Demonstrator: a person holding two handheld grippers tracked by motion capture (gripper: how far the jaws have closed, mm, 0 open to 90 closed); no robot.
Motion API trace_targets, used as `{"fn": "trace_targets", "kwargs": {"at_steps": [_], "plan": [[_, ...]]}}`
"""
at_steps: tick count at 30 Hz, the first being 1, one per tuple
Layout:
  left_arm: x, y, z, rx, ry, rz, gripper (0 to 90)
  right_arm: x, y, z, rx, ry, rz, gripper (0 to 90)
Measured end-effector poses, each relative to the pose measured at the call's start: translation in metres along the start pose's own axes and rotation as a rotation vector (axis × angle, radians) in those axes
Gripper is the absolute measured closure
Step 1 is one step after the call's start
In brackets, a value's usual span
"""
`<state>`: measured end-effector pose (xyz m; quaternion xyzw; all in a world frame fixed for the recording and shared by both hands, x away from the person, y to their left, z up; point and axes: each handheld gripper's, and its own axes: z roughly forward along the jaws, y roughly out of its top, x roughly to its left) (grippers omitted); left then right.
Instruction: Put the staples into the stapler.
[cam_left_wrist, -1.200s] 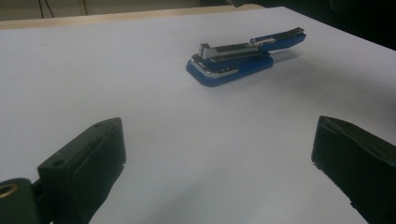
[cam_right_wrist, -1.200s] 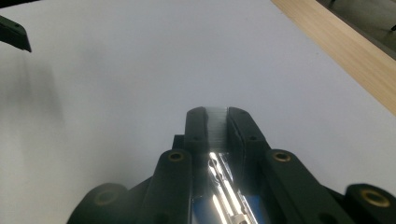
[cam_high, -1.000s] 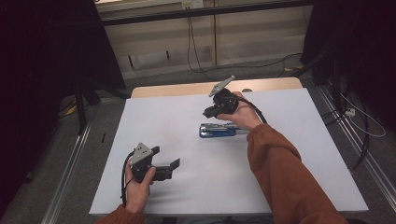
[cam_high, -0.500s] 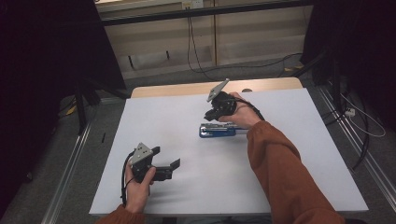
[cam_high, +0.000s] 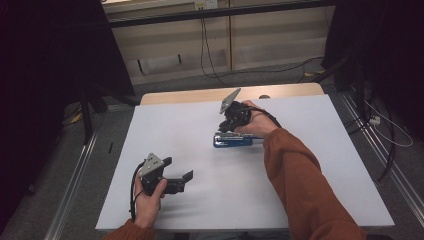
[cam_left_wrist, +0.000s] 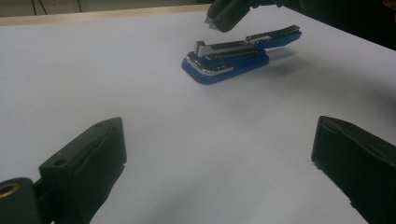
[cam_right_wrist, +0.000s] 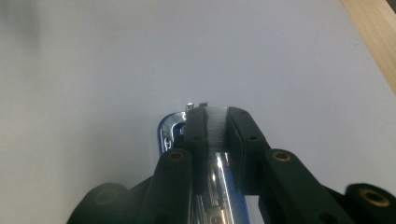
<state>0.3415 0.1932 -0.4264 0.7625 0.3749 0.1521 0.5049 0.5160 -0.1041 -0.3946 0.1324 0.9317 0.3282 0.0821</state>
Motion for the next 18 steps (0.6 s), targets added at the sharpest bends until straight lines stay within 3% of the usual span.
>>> {"fn": "trace_targets", "kwargs": {"at_steps": [9, 18], "plan": [[0.0003, -0.0004, 0.0009, 0.007, -0.006, 0.003, 3.3, -0.0001, -0.0033, 0.0061, 0.008, 0.045, -0.026, 79.1], [0.0005, -0.0003, 0.0004, 0.005, -0.005, 0.002, 3.3, -0.0003, -0.0049, 0.0108, 0.025, 0.049, -0.030, 79.0]]}}
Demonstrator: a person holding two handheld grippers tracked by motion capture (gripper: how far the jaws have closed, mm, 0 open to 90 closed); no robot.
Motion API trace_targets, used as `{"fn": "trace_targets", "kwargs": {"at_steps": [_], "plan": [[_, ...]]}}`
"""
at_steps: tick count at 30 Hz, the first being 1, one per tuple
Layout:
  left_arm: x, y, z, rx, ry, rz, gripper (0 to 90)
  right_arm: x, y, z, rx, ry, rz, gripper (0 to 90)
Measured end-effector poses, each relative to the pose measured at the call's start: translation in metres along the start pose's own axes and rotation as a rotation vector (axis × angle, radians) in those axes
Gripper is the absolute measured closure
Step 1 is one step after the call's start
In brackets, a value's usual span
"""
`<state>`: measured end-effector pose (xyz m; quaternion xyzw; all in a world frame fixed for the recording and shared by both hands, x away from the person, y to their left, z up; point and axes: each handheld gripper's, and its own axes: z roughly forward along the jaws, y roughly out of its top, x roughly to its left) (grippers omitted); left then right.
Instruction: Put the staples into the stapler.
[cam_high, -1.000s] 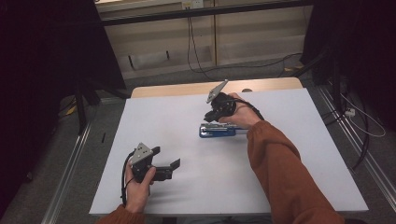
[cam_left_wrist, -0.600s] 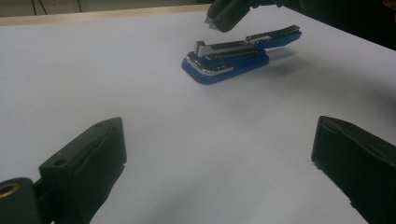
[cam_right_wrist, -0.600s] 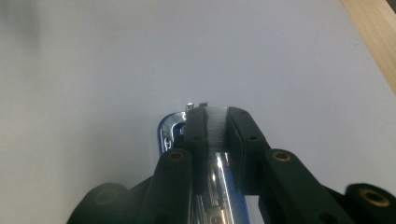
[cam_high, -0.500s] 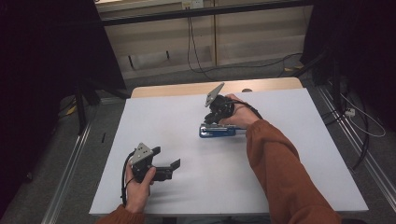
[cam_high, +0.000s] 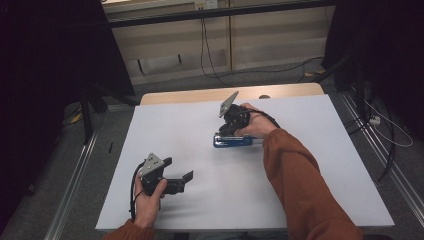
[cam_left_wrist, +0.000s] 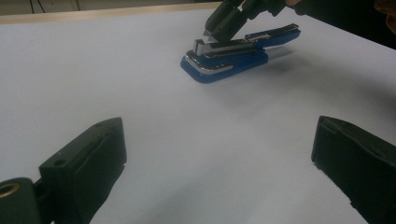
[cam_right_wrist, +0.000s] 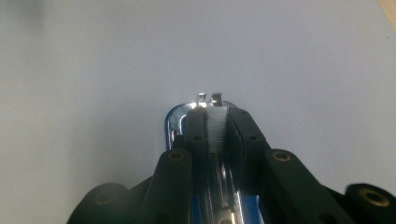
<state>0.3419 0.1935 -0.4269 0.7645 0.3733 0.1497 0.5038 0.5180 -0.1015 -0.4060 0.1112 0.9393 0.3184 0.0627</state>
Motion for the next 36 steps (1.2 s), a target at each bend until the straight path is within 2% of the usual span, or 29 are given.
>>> {"fn": "trace_targets", "kwargs": {"at_steps": [13, 19, 36], "plan": [[0.0001, -0.0001, 0.0002, 0.004, 0.000, 0.001, 3.3, 0.0004, -0.0011, 0.0036, 0.021, 0.004, -0.008, 79.0], [0.0002, -0.0001, 0.0001, 0.004, 0.001, 0.001, 3.3, -0.0004, -0.0022, 0.0051, 0.016, 0.011, 0.005, 79.0], [0.0001, -0.0002, 0.0005, 0.004, 0.000, 0.002, 3.3, -0.0021, -0.0020, 0.0078, -0.003, 0.018, -0.001, 78.7]]}}
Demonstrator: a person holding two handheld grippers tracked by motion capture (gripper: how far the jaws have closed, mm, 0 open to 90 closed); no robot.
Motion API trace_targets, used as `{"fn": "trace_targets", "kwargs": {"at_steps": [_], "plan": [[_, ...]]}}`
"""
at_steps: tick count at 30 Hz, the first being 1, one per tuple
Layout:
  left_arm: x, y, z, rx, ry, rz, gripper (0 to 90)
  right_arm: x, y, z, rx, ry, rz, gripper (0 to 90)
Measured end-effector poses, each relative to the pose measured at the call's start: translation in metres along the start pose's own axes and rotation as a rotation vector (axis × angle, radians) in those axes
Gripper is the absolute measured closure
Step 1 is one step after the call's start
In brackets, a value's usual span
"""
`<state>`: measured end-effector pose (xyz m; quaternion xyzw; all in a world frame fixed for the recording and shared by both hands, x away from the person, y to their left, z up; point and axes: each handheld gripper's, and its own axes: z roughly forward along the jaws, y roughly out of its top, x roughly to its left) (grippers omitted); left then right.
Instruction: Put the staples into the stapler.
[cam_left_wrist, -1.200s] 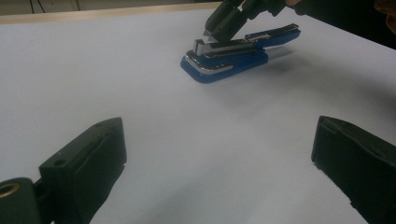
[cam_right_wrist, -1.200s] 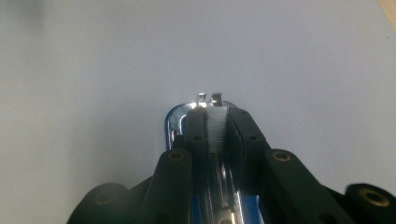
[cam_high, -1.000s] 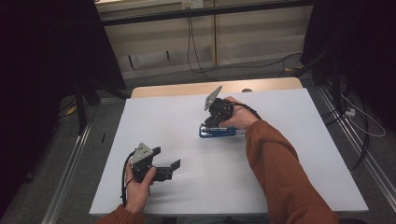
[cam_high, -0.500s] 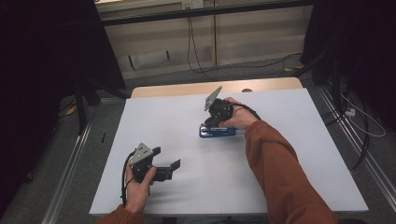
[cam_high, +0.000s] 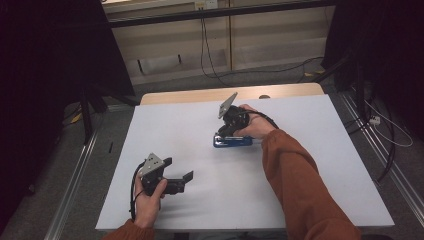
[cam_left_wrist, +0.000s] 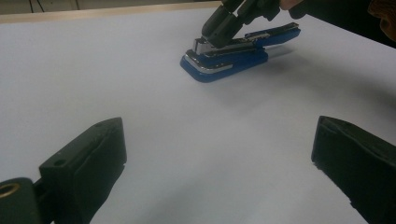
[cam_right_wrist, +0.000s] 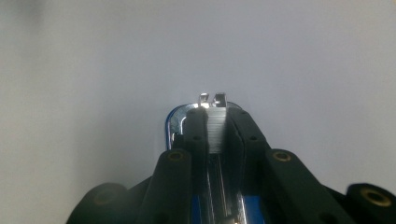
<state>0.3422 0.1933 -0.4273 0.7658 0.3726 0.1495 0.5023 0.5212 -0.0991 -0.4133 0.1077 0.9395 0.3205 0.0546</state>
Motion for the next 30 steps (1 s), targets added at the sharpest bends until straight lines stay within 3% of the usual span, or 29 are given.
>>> {"fn": "trace_targets", "kwargs": {"at_steps": [20, 26, 30], "plan": [[-0.0003, 0.0000, 0.0001, 0.003, -0.001, -0.002, 3.3, -0.0008, 0.0010, 0.0013, -0.026, -0.006, 0.027, 76.3], [-0.0001, -0.0001, 0.0001, 0.004, 0.000, -0.002, 3.3, -0.0017, -0.0006, -0.0005, -0.026, -0.024, 0.046, 70.1], [-0.0001, 0.0000, 0.0000, 0.003, 0.000, -0.002, 3.3, -0.0029, -0.0015, -0.0030, -0.040, -0.048, 0.077, 59.9]]}}
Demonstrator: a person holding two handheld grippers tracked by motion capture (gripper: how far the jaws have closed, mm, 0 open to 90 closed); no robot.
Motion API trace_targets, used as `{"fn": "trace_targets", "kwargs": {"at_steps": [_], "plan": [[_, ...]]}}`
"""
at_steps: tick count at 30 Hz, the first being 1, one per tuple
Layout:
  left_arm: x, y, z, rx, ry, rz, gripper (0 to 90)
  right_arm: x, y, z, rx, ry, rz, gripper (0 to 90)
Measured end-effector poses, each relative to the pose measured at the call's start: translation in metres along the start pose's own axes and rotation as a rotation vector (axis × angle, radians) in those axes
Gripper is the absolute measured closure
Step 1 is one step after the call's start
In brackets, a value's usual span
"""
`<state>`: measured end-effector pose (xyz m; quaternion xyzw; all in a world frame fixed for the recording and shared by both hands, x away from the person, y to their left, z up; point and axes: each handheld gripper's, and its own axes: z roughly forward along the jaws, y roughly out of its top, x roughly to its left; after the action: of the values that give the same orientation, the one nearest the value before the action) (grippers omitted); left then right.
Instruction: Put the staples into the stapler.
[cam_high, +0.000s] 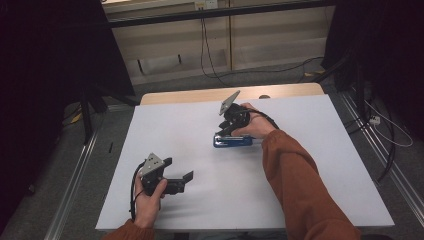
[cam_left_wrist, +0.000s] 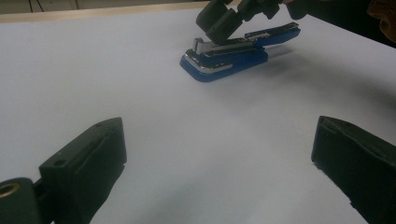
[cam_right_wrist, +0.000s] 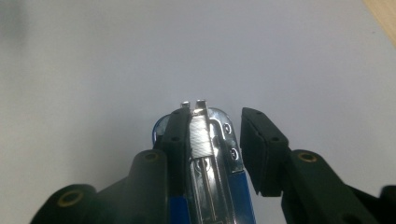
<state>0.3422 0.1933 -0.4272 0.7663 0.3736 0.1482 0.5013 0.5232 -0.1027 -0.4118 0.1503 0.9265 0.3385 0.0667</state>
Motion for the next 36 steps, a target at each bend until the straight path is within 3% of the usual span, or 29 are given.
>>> {"fn": "trace_targets", "kwargs": {"at_steps": [7, 11, 14, 19, 23, 27, 32, 36], "plan": [[0.000, 0.000, 0.000, -0.002, 0.000, 0.002, 3.3, 0.001, -0.003, -0.002, -0.022, -0.049, 0.063, 41.6], [0.000, 0.000, 0.000, -0.003, 0.001, 0.001, 3.3, 0.000, -0.006, -0.005, -0.031, -0.038, 0.139, 32.7], [0.000, 0.000, 0.000, -0.003, 0.002, 0.000, 3.3, 0.001, -0.008, -0.007, -0.053, -0.044, 0.167, 26.3], [0.000, 0.000, 0.000, -0.002, 0.002, 0.002, 3.3, 0.003, -0.014, -0.011, -0.073, -0.093, 0.222, 13.1], [0.000, 0.000, 0.000, 0.002, 0.014, 0.000, 3.4, 0.006, -0.016, -0.015, -0.086, -0.132, 0.228, 9.3], [0.000, 0.000, 0.000, 0.000, 0.007, -0.005, 3.4, 0.010, -0.018, -0.019, -0.108, -0.126, 0.243, 7.9], [0.000, 0.000, 0.000, 0.006, 0.006, 0.000, 3.4, 0.014, -0.023, -0.020, -0.145, -0.171, 0.297, 5.4], [0.000, 0.000, 0.000, 0.006, 0.006, 0.000, 3.4, 0.016, -0.028, -0.024, -0.162, -0.194, 0.311, 5.2]]}}
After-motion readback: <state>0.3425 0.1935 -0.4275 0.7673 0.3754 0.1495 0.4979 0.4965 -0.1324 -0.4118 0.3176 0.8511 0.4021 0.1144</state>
